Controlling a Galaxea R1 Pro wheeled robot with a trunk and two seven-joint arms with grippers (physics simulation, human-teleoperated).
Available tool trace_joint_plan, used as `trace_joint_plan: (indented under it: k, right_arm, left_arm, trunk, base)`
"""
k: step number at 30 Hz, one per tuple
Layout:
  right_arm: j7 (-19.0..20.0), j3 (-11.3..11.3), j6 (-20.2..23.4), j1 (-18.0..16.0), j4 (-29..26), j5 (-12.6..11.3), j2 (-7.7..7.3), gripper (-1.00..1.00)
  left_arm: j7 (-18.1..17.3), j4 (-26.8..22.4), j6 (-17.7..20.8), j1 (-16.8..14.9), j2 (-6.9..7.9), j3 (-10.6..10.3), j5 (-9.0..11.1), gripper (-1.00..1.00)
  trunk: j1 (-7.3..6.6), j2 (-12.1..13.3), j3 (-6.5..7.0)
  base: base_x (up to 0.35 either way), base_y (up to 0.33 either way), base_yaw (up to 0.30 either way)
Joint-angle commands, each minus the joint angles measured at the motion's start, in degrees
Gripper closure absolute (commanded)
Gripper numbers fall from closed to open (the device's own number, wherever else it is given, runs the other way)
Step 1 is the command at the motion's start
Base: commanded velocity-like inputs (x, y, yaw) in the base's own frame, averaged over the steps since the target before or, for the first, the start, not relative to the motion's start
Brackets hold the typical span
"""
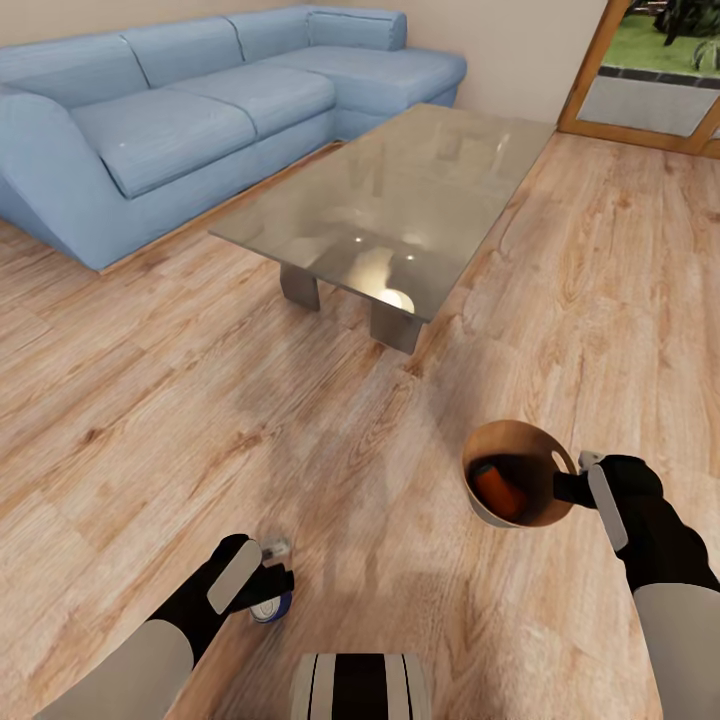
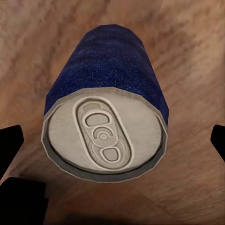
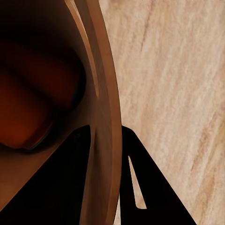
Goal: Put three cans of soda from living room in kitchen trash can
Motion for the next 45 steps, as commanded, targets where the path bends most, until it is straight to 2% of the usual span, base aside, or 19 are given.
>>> trace_joint_plan:
  k: [1,4,15,27,45]
  right_arm:
    - [0.32,-0.06,0.0,0.03,1.28,-0.41,0.01,1.0]
    - [0.32,-0.07,0.0,0.03,1.28,-0.41,-0.01,1.0]
    - [0.32,-0.02,0.0,0.03,1.28,-0.41,0.06,1.0]
    - [0.32,0.01,0.0,0.03,1.28,-0.41,0.15,1.0]
    - [0.32,0.01,0.0,0.03,1.28,-0.37,0.22,1.0]
  left_arm:
    - [-0.01,0.02,-0.38,-0.02,-0.01,-0.03,0.0,-1.0]
    - [-0.01,-0.03,-0.78,-0.02,0.02,-0.07,0.0,-1.0]
    - [-0.01,-0.1,-1.1,-0.03,0.07,-0.14,0.0,-1.0]
    - [-0.01,-0.14,-1.14,-0.06,0.06,-0.14,0.0,-1.0]
    - [-0.01,-0.51,-1.16,-0.19,-0.1,-0.09,0.02,-1.0]
  trunk:
    - [1.1,-0.01,-0.29]
    - [1.18,-0.05,-1.13]
    - [1.18,-0.05,-1.77]
    - [1.49,-0.21,-5.11]
    - [1.49,-0.21,-5.22]
  base:
    - [0.0,0.0,0.0]
    - [0.0,0.0,0.0]
    - [0.0,0.0,0.0]
    - [0.0,0.0,0.0]
    - [0.0,0.0,0.0]
